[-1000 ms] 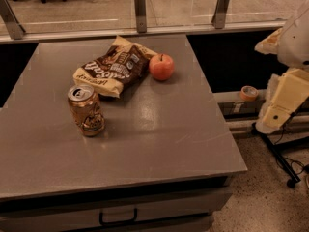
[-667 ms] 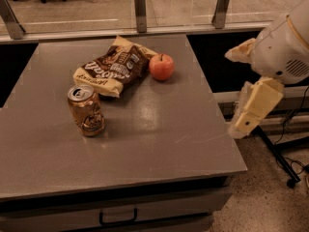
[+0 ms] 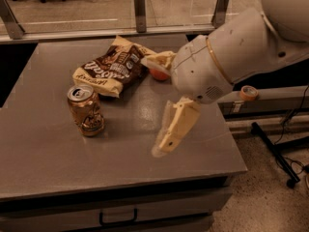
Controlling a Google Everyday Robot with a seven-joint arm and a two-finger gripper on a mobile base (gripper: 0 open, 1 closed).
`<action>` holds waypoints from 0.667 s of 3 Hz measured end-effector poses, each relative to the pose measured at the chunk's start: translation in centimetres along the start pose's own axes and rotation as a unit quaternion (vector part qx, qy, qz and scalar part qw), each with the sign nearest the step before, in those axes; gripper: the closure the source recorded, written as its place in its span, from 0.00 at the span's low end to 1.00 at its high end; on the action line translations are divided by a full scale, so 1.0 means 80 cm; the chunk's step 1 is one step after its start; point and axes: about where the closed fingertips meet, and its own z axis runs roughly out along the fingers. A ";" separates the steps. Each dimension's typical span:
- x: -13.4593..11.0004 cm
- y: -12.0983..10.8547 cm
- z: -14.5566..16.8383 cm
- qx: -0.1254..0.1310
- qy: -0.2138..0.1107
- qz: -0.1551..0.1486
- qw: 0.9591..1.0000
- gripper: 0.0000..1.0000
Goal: Pick orange can
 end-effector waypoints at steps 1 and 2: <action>-0.017 0.004 0.006 -0.003 -0.010 -0.021 1.000 0.00; -0.022 0.005 0.001 0.006 -0.012 -0.013 1.000 0.00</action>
Offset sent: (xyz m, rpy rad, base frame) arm -0.0068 0.0091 0.0117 0.0492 -0.0119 -0.0184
